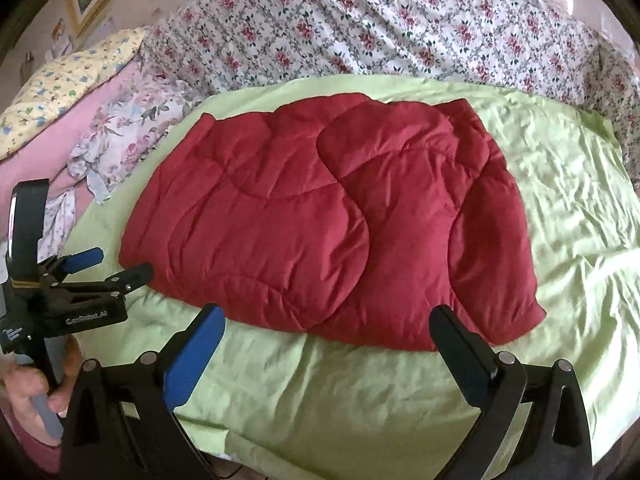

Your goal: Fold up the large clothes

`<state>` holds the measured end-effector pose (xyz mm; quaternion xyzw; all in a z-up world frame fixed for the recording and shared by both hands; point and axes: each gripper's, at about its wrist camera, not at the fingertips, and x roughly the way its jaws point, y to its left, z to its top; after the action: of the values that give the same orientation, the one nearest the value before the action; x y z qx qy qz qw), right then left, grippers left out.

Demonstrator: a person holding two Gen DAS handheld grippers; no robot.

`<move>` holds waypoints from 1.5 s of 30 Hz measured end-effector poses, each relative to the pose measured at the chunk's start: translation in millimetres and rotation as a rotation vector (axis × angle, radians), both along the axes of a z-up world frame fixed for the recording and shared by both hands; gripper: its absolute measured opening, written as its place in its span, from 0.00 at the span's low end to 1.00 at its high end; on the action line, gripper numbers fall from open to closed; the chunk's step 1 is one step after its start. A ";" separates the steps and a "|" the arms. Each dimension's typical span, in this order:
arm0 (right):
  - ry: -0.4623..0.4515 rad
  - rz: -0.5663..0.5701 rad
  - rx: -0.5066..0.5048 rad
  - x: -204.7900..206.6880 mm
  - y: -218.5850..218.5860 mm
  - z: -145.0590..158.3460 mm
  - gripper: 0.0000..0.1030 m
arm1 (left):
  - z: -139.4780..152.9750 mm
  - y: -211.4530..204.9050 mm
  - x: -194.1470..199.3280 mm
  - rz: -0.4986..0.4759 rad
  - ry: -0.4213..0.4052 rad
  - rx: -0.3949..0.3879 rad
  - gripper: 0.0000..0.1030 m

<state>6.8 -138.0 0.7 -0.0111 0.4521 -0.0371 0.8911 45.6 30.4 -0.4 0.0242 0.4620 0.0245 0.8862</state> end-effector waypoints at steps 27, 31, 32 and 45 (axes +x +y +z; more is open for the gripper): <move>0.019 -0.023 0.016 36.3 -13.2 -2.0 1.00 | -6.3 -7.3 30.6 0.020 0.004 0.013 0.99; 0.017 -0.026 0.021 38.4 -16.0 -1.0 1.00 | -5.9 -7.3 34.4 0.020 0.008 0.016 0.99; 0.017 -0.027 0.023 39.1 -16.8 -0.6 1.00 | -5.8 -7.6 35.2 0.019 0.008 0.016 0.99; 0.013 -0.038 0.026 49.1 -22.6 3.9 1.00 | -4.4 -11.6 45.5 0.014 -0.003 0.024 0.99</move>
<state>55.9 -160.6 4.6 0.0087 0.4582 -0.0483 0.8875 91.0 18.9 -4.8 0.0316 0.4607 0.0362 0.8862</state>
